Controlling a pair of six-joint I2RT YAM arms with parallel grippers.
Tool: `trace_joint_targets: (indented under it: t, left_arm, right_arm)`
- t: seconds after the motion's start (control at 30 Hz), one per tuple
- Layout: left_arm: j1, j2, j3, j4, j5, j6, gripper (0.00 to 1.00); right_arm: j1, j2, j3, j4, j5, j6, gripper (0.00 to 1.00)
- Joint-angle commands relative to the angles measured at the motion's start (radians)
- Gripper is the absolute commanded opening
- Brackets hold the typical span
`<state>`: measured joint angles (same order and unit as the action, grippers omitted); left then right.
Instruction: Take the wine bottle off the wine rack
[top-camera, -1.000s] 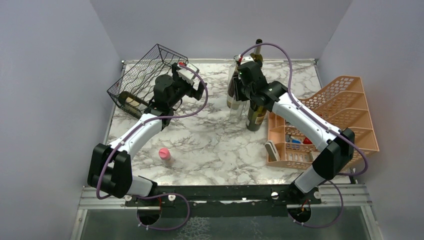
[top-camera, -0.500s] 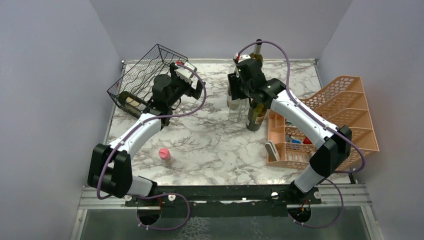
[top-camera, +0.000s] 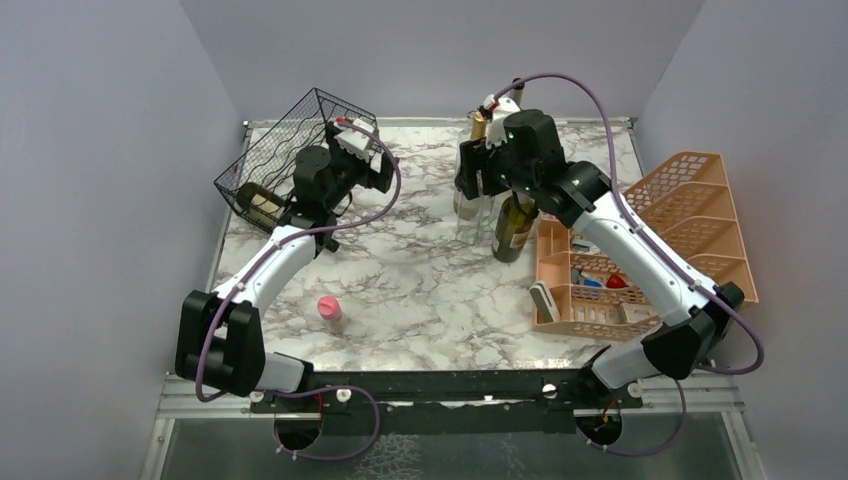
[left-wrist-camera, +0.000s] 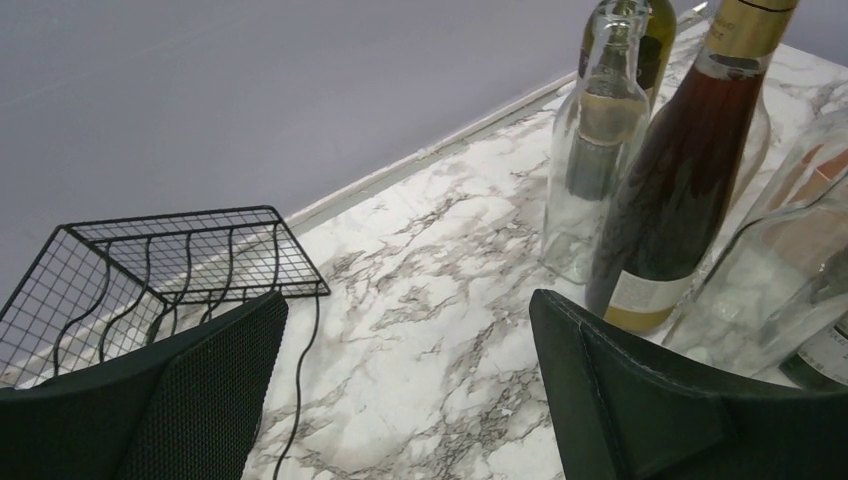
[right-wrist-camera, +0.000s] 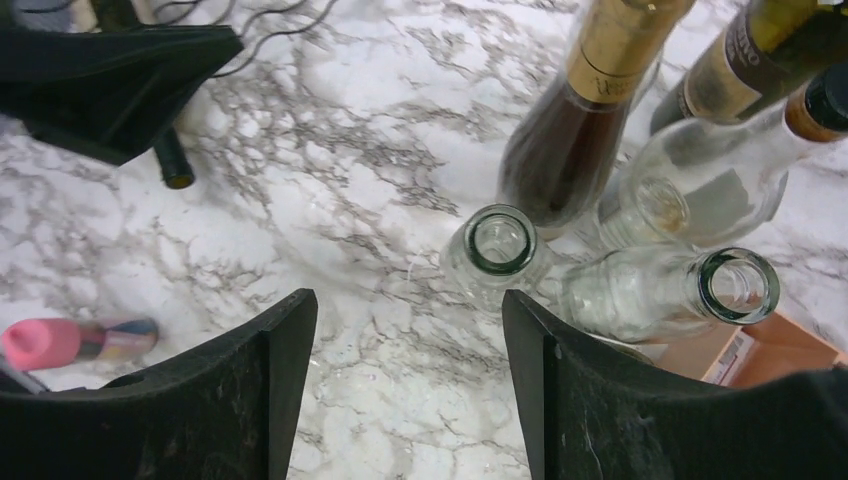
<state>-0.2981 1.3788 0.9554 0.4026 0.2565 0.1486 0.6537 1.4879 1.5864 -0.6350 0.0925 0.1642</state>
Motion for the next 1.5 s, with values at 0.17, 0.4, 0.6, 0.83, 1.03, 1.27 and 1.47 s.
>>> trace_joint_targets:
  t: [0.17, 0.4, 0.6, 0.83, 1.03, 1.27, 1.47]
  left_arm:
    - [0.135, -0.047, 0.023, 0.056, -0.028, -0.086, 0.97]
    - [0.238, -0.033, 0.025, 0.073, -0.023, -0.15, 0.97]
    - [0.251, -0.018, 0.028, 0.073, -0.014, -0.159, 0.97]
    - [0.26, -0.02, 0.028, 0.073, -0.008, -0.164, 0.97]
    - [0.283, -0.017, 0.04, 0.073, 0.017, -0.213, 0.97]
    - [0.305, 0.007, 0.048, 0.073, 0.035, -0.25, 0.97]
    - [0.323, 0.031, 0.059, 0.071, 0.062, -0.301, 0.97]
  right_arm:
    - [0.125, -0.049, -0.048, 0.132, -0.249, -0.085, 0.72]
    - [0.281, 0.109, -0.105, 0.305, -0.304, -0.053, 0.75]
    - [0.302, 0.317, -0.084, 0.474, -0.328, 0.008, 0.75]
    - [0.304, 0.543, -0.016, 0.659, -0.328, 0.043, 0.76]
    - [0.304, 0.711, 0.028, 0.87, -0.362, 0.184, 0.76]
    - [0.309, 0.876, 0.139, 0.976, -0.362, 0.222, 0.76]
    - [0.309, 0.99, 0.24, 1.014, -0.39, 0.265, 0.75]
